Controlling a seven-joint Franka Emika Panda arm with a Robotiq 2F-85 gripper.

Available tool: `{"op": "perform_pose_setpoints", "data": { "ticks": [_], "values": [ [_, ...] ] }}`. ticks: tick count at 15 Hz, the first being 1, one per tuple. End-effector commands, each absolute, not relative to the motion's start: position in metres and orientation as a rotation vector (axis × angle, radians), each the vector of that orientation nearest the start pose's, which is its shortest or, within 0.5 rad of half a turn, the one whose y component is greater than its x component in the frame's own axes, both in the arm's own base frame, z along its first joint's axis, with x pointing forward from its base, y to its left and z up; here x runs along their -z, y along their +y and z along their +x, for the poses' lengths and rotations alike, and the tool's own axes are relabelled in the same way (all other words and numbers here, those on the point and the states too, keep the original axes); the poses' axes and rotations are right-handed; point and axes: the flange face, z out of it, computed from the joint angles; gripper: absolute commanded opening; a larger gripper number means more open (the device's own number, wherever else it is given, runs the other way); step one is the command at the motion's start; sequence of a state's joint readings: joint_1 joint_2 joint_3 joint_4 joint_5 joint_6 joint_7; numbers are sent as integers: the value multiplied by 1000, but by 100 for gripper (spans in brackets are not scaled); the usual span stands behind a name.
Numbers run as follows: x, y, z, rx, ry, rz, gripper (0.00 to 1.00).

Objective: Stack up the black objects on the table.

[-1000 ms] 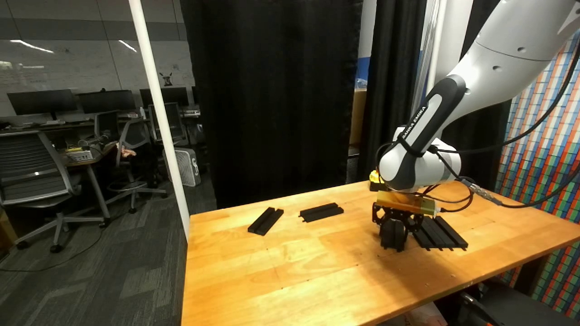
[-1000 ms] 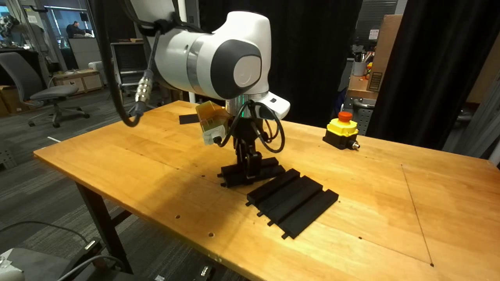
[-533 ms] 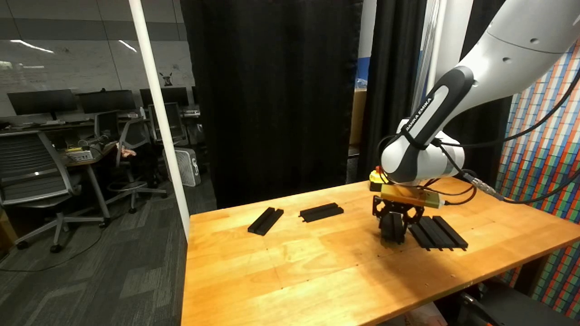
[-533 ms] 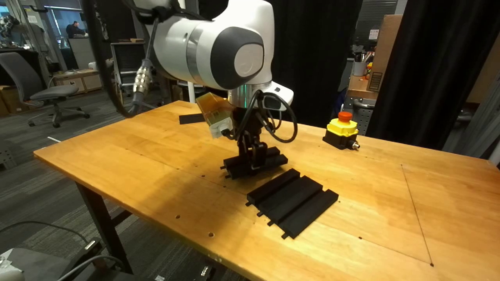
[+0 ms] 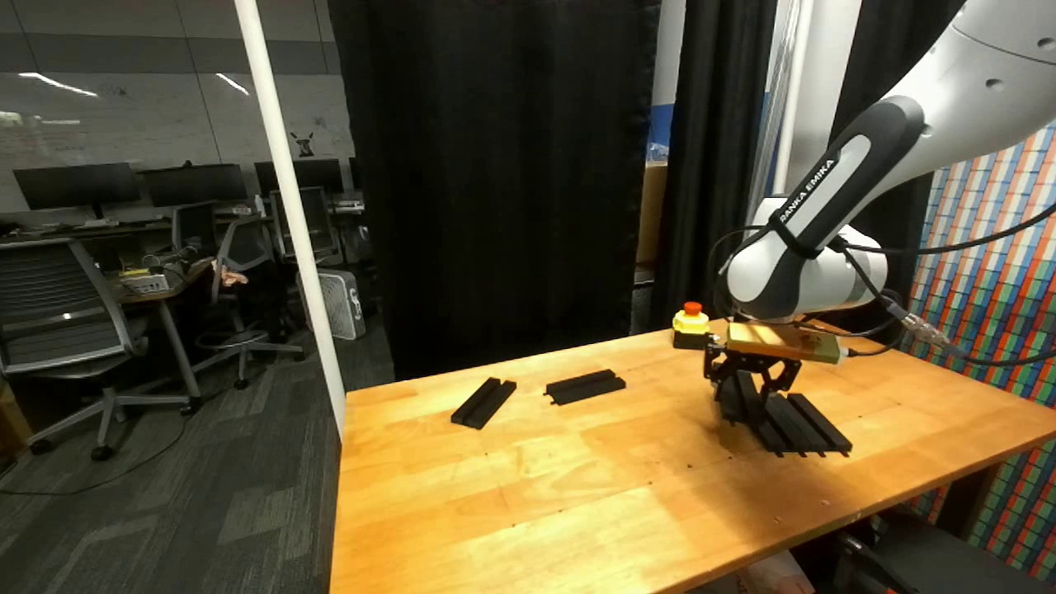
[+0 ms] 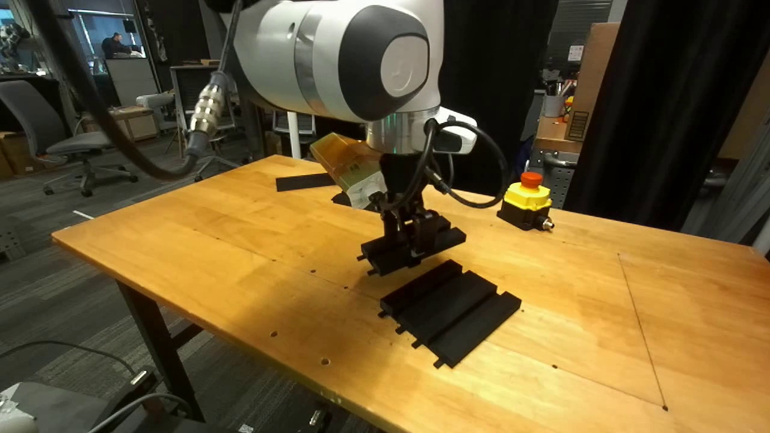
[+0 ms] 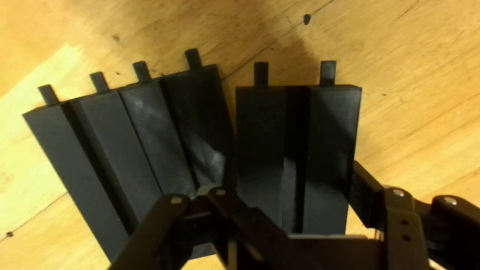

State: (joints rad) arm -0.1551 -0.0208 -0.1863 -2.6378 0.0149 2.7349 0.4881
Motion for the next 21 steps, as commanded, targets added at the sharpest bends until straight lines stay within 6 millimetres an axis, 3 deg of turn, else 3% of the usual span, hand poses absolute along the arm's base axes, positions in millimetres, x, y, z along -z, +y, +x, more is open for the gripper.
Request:
{"op": "perform_pose_setpoints", "data": {
  "ticks": [1,7,21],
  "values": [
    [-275,-165,398,193,1256,-2893,45],
    [-271,-182,390,154,1298,-3011,45],
    [-241,-161,389,-38,1368,-3159,45]
  ]
}}
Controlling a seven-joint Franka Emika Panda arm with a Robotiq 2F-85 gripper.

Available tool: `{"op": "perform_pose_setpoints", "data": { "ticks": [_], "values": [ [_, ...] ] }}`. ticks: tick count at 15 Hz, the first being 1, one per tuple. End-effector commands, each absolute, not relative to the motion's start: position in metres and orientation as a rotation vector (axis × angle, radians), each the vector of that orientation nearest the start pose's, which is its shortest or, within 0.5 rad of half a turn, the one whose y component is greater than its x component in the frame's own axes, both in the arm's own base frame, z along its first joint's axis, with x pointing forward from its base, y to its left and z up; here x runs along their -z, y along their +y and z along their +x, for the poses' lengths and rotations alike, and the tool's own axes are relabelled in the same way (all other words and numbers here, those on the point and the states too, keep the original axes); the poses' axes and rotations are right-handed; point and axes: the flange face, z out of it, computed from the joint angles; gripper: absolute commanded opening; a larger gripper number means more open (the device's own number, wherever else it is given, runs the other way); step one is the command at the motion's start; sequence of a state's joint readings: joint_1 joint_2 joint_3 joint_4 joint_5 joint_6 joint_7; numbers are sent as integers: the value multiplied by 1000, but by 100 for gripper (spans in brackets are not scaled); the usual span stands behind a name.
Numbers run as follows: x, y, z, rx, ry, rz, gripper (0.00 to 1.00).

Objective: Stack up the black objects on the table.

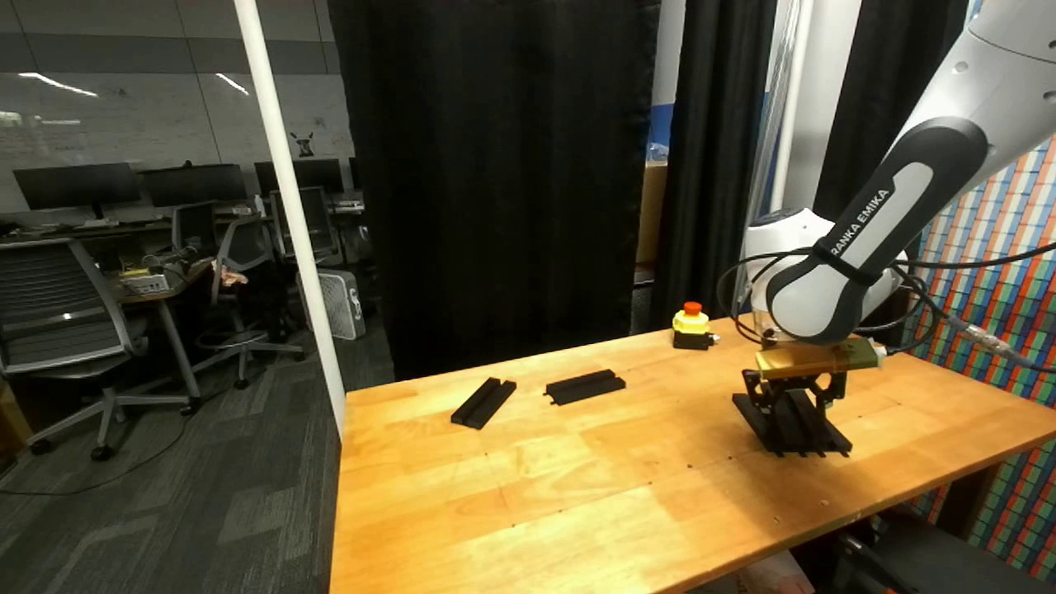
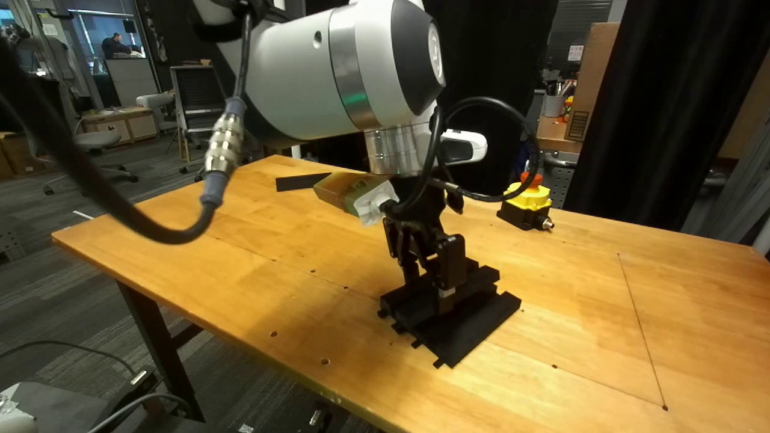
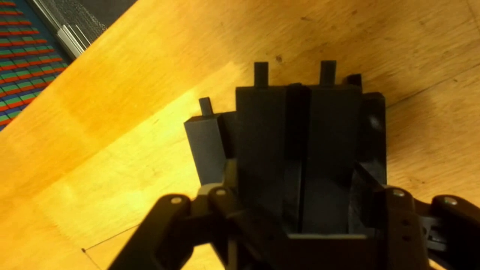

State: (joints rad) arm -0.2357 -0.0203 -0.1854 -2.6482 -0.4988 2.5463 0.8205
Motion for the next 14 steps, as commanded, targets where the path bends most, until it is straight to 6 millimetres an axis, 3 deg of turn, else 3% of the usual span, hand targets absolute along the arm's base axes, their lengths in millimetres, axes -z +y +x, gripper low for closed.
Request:
{"op": "perform_pose_setpoints", "data": {
  "ticks": [1,14],
  "values": [
    [-238,-160,389,-40,1371,-3166,45],
    [-225,-145,416,0,1263,-3222,45]
  ]
}}
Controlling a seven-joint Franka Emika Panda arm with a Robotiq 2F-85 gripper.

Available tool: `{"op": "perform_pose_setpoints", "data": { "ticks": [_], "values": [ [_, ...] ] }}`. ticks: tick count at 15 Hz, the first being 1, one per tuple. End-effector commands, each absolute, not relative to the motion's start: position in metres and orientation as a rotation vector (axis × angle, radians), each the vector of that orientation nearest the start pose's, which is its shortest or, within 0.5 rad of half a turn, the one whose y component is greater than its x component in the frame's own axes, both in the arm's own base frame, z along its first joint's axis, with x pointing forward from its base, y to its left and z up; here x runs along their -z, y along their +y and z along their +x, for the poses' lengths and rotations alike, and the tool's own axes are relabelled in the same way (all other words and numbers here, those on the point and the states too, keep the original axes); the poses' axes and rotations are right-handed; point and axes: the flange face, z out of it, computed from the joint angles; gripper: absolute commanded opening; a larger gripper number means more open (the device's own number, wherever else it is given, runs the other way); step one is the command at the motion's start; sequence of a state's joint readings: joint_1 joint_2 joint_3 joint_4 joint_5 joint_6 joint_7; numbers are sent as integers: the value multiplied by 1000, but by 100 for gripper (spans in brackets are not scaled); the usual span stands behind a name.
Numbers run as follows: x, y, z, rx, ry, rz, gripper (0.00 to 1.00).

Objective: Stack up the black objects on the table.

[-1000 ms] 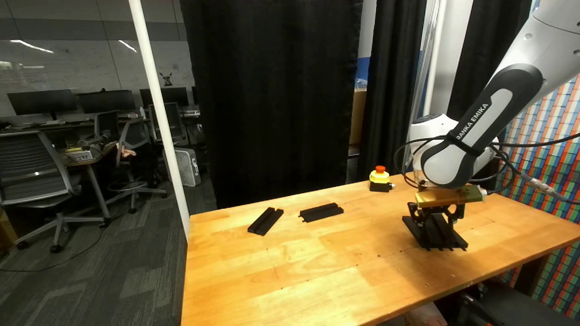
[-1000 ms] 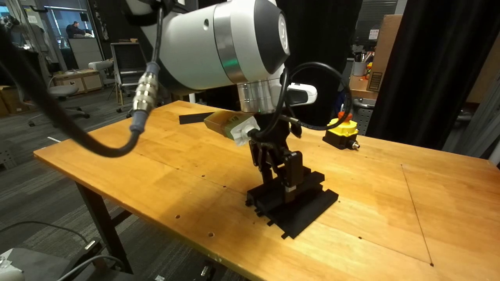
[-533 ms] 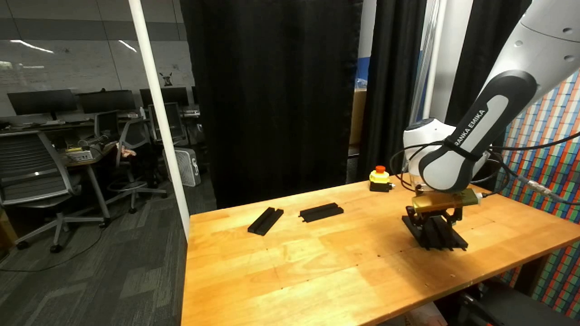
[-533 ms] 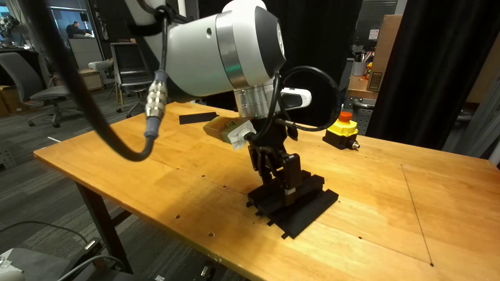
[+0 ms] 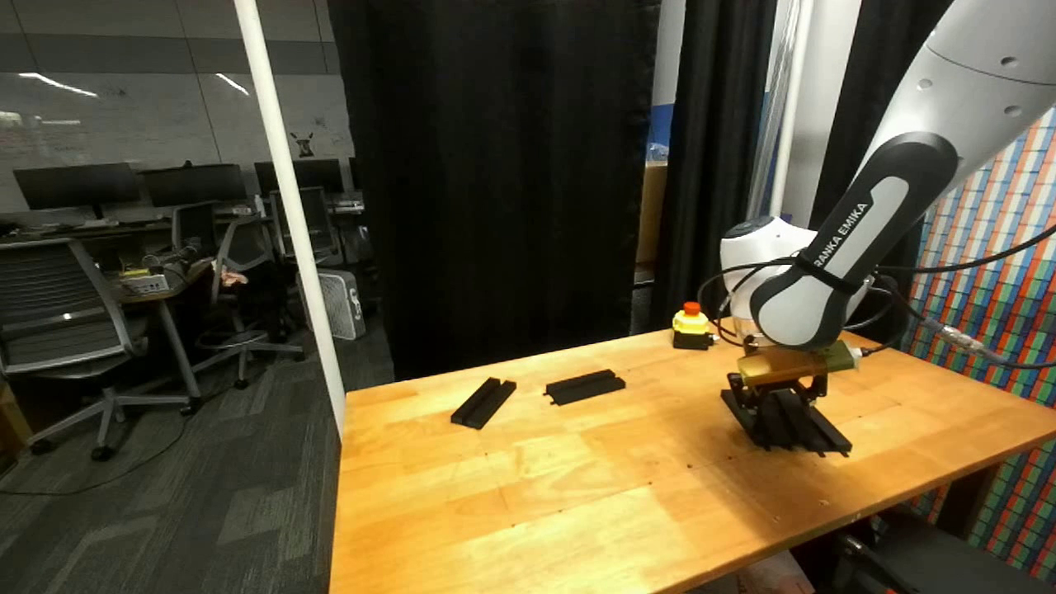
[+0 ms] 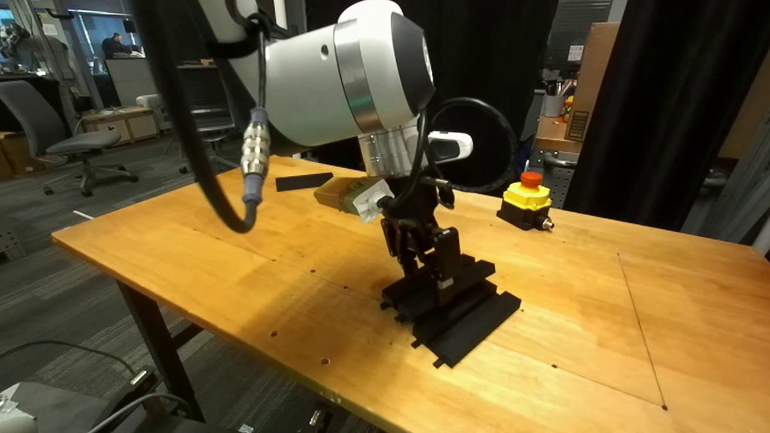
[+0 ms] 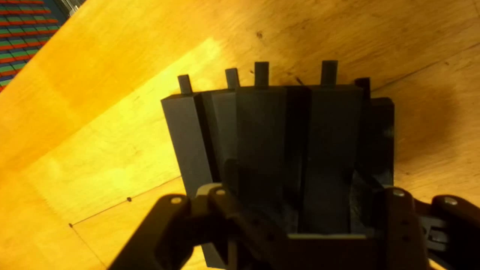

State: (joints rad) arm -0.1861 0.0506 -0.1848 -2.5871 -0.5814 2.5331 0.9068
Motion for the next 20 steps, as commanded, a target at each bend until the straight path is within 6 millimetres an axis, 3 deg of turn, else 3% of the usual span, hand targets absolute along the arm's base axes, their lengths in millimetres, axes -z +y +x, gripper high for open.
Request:
{"op": "perform_pose_setpoints", "data": {
  "ticks": [1,11,17,20],
  "values": [
    [-225,-142,419,12,1239,-3221,45],
    [-226,-114,443,125,926,-3201,45],
    [-250,-112,451,197,725,-3213,45],
    [-253,-114,460,207,717,-3193,45]
  ]
}}
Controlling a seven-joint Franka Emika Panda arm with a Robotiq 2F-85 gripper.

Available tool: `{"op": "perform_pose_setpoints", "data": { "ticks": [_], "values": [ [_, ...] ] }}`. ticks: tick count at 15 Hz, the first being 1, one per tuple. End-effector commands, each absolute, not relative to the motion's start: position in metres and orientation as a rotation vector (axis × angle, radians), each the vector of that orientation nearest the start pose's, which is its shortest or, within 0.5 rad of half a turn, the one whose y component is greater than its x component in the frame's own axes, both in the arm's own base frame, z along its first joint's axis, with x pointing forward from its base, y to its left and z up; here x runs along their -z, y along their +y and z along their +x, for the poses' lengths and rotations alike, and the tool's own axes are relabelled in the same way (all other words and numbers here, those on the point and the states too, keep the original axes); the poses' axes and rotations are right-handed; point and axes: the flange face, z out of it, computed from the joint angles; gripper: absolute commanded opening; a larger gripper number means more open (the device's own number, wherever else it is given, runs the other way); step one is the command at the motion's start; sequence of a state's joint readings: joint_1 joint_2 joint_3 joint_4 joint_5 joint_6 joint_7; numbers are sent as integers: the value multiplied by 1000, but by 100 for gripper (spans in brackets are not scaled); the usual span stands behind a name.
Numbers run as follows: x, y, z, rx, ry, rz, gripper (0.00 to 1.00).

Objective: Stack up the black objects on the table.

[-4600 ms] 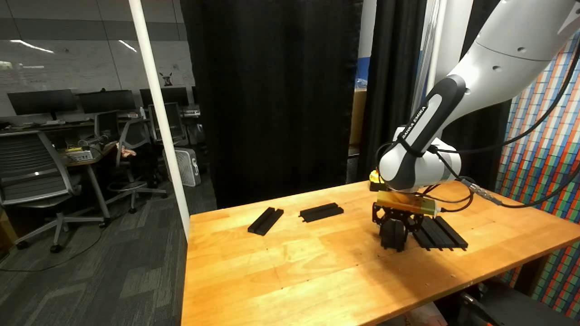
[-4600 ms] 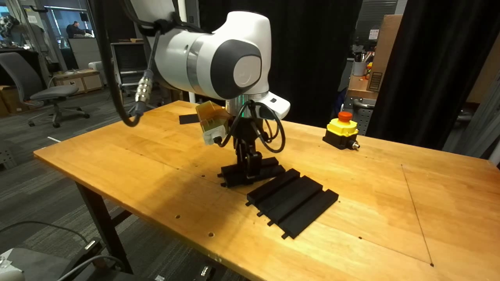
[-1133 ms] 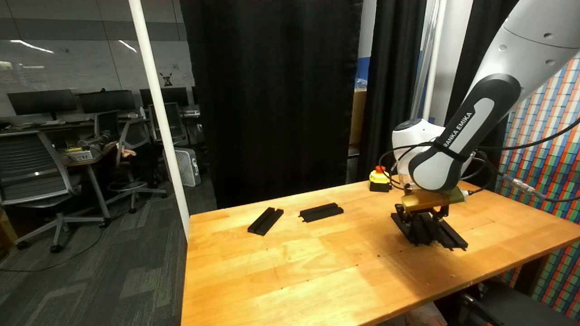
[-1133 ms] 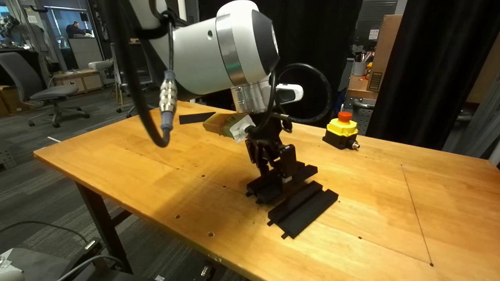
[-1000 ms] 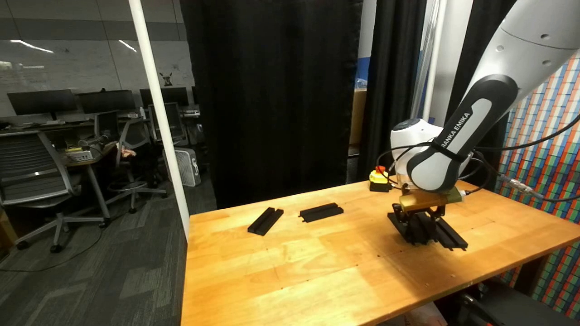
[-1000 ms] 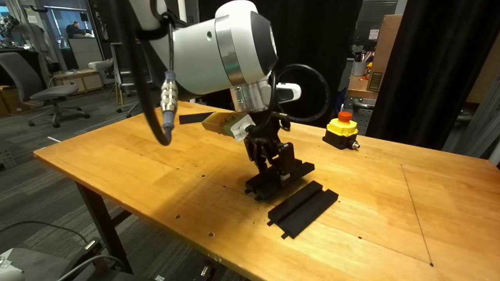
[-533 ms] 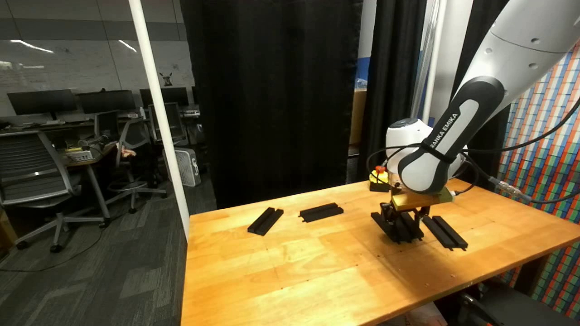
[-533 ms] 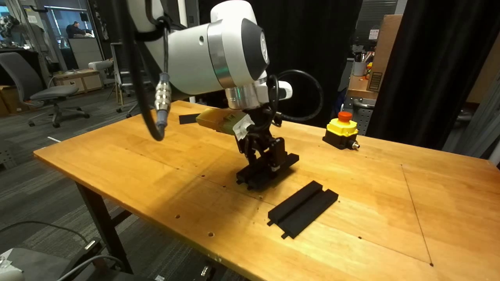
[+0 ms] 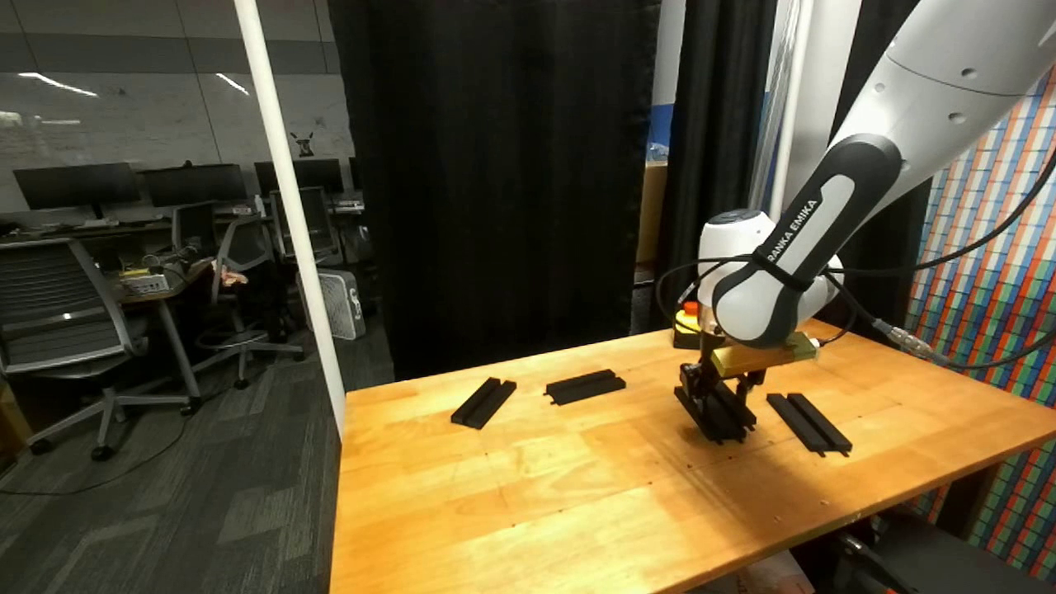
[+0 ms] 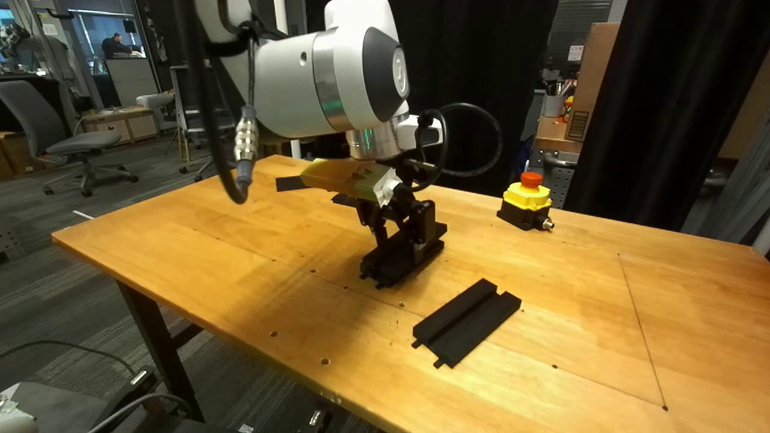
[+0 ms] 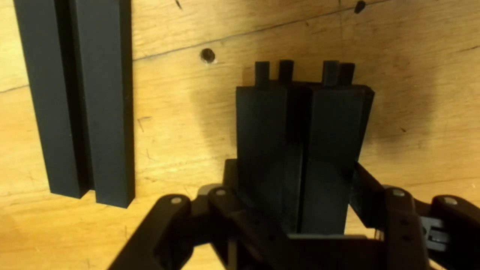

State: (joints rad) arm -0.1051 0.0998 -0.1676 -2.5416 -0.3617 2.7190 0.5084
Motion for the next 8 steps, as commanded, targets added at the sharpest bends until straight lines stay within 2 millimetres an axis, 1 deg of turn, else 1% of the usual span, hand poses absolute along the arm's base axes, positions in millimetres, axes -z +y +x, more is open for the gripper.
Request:
{"op": "perform_pose_setpoints", "data": {
  "ticks": [1,5,8],
  "values": [
    [-255,-115,461,213,727,-3181,45],
    [-257,-118,466,214,757,-3135,45],
    [-253,-120,466,168,805,-3085,45]
  ]
}}
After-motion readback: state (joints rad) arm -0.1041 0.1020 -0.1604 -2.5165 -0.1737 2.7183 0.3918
